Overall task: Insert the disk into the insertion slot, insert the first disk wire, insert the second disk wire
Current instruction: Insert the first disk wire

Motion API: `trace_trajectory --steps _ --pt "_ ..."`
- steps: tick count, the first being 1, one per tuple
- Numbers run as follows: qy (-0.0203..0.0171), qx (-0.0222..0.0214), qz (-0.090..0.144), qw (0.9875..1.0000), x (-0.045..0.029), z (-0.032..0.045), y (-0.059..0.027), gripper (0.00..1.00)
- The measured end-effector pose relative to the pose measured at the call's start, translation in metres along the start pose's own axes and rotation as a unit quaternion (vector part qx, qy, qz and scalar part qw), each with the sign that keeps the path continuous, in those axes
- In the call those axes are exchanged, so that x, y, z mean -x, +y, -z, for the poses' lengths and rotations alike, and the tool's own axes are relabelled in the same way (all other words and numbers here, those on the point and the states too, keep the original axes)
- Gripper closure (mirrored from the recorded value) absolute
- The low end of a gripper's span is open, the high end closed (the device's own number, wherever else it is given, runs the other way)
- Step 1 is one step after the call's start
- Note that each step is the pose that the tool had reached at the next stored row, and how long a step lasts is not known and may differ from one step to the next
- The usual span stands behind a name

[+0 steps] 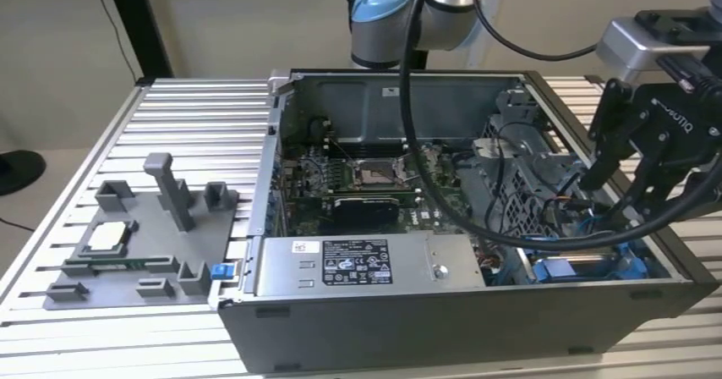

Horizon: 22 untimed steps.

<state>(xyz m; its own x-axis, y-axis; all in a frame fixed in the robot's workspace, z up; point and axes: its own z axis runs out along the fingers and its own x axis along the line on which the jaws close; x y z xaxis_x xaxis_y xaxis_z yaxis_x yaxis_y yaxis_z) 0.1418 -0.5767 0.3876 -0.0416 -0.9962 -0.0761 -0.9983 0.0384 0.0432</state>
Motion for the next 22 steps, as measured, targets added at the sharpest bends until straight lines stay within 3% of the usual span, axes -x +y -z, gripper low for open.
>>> trace_trajectory --steps 3,5,22 --pt "-0.0087 0.0003 0.000 1.0000 0.0000 -0.0015 -0.0035 0.00" --pt "-0.0115 0.0004 0.000 0.9999 0.0001 -0.0032 -0.0056 0.00" --pt "-0.0185 0.0006 -0.001 0.9998 0.0008 -0.0121 -0.0099 0.00"
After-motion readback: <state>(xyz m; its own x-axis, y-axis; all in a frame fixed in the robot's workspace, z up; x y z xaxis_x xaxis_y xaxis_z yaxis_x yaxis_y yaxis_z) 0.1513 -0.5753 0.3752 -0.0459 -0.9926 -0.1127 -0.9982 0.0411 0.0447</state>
